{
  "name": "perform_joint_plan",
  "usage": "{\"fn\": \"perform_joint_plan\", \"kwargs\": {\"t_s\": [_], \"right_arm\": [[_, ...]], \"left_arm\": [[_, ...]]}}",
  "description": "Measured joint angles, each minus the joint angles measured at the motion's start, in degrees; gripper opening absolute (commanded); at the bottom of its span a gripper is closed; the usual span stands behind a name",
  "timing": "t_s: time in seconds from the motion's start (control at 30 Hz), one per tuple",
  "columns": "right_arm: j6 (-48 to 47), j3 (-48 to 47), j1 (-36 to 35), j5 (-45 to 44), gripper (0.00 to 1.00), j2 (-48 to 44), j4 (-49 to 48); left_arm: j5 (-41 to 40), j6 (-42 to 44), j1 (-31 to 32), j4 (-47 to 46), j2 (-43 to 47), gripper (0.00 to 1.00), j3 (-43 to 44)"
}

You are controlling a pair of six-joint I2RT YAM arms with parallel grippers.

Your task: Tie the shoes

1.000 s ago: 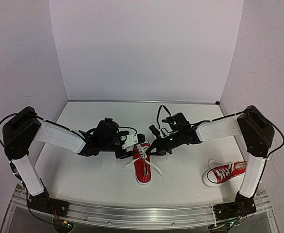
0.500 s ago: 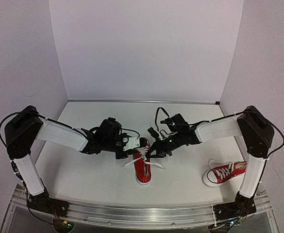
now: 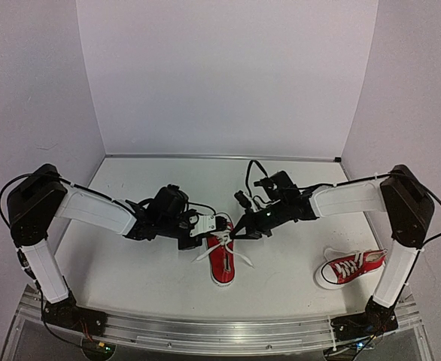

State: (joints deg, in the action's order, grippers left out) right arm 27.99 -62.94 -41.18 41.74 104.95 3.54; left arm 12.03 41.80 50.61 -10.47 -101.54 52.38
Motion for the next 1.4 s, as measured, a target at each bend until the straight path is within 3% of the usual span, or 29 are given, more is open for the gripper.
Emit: {"fn": "perform_joint_plan", "kwargs": {"t_s": [0.87, 1.1, 1.4], "right_arm": [[-2.03, 4.22, 1.99, -3.62, 0.01, -5.36, 3.7], [-3.12, 3.35, 2.44, -2.6, 0.34, -5.21, 4.72], [-3.14, -2.6, 2.42, -0.01, 0.34, -0.75, 4.6]], "left_arm": [[-1.65, -2.81, 0.0, 1.3, 2.41, 0.0, -4.79], [-1.4, -2.99, 0.0, 0.55, 2.43, 0.0, -4.89], [-0.19, -3.32, 0.0, -1.01, 2.43, 0.0, -4.91]]}}
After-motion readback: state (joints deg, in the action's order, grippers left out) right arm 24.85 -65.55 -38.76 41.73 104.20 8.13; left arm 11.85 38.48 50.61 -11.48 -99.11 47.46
